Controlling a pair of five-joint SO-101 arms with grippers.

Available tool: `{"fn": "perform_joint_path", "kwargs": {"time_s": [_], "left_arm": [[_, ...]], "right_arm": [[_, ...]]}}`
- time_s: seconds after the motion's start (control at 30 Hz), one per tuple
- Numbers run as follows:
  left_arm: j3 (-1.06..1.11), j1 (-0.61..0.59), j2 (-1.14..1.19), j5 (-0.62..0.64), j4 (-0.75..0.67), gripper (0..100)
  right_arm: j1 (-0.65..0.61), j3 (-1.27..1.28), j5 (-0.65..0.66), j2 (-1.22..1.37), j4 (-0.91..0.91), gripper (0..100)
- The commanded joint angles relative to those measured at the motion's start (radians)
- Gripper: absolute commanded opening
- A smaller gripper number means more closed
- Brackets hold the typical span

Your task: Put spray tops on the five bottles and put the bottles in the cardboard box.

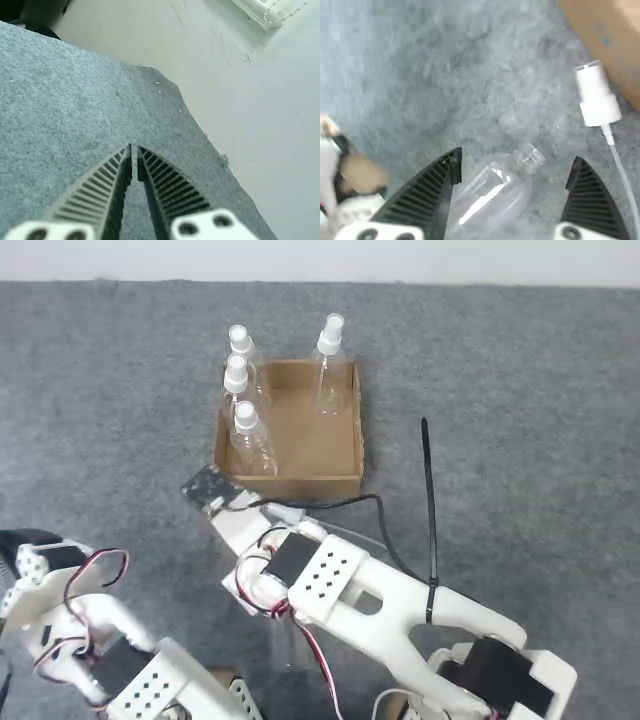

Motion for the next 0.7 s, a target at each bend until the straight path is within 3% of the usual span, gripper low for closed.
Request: {"fn": "perform_joint_path", "kwargs": {"time_s": [0.0, 0.2, 0.47, 0.67], "left_arm": [[-0.012, -0.002, -0.017, -0.003, -0.032, 1], [-0.012, -0.002, -0.017, -0.003, -0.032, 1], [-0.012, -0.002, -0.017, -0.003, -0.031, 1], [-0.012, 0.000, -0.017, -0.003, -0.031, 1]], "right_arm": [[0.008, -0.066, -0.140, -0.007, 0.002, 29.9], [0.013, -0.080, -0.261, -0.012, 0.015, 29.8], [0.013, -0.097, -0.284, -0.007, 0.030, 29.7], [0.036, -0.097, -0.379, -0.004, 0.114, 29.6]]}}
